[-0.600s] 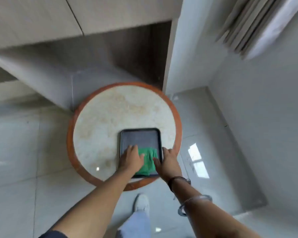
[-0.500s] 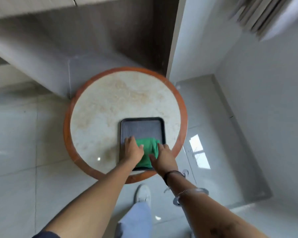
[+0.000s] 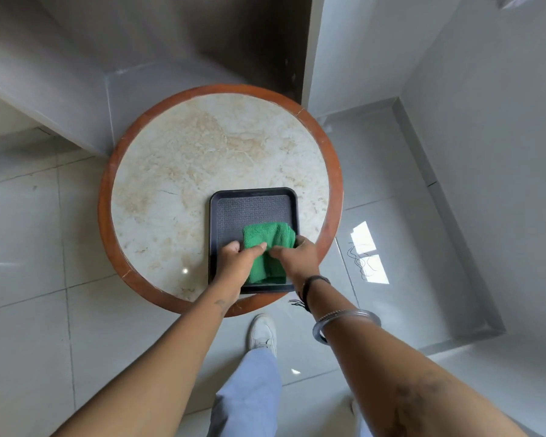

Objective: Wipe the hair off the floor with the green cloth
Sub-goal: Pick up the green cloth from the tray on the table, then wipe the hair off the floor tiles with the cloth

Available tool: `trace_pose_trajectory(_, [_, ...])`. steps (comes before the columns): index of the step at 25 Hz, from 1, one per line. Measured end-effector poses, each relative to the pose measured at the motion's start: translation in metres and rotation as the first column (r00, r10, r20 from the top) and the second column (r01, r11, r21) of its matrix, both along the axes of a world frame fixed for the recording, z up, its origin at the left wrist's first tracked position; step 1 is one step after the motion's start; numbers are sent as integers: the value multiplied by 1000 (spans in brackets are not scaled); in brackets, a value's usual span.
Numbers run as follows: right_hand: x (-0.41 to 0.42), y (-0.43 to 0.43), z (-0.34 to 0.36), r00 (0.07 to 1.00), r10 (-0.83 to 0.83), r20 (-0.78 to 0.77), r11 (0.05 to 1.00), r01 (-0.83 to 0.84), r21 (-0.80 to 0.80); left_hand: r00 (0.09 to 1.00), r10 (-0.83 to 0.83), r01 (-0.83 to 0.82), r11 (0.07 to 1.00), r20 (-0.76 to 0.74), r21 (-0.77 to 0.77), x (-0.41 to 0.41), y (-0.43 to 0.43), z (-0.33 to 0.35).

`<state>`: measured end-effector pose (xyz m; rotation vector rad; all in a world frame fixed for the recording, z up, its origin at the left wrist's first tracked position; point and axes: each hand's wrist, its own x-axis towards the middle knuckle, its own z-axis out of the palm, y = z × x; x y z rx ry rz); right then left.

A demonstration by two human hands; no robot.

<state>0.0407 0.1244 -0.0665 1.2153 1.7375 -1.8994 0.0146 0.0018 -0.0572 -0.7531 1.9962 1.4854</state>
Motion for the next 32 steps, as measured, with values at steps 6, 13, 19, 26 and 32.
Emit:
trace_pose_trajectory(6, [59,134,12,977,-103,-185,804,-27,-594,987,-156,125,884,33,451,32,93,30])
trace_pose_trajectory(13, [146,271,-103,992,-100,80,699,127,-704,870,-462,365,838,172,406,89,216,-92])
trace_pose_trajectory(19, [152,343,-257,944,8,331,939,-120,321,469,-859,855,381,207,-352,75,240,-280])
trace_pose_trajectory(26, [137,330,-461,543,558,628,200,-822,533,105,-871,793,-219,481,-569,20,257,-464])
trace_pose_trajectory(32, [191,293,-520,381,619,686,101,-905,412,98,-759,852,-269,643,-448,21,271,-536])
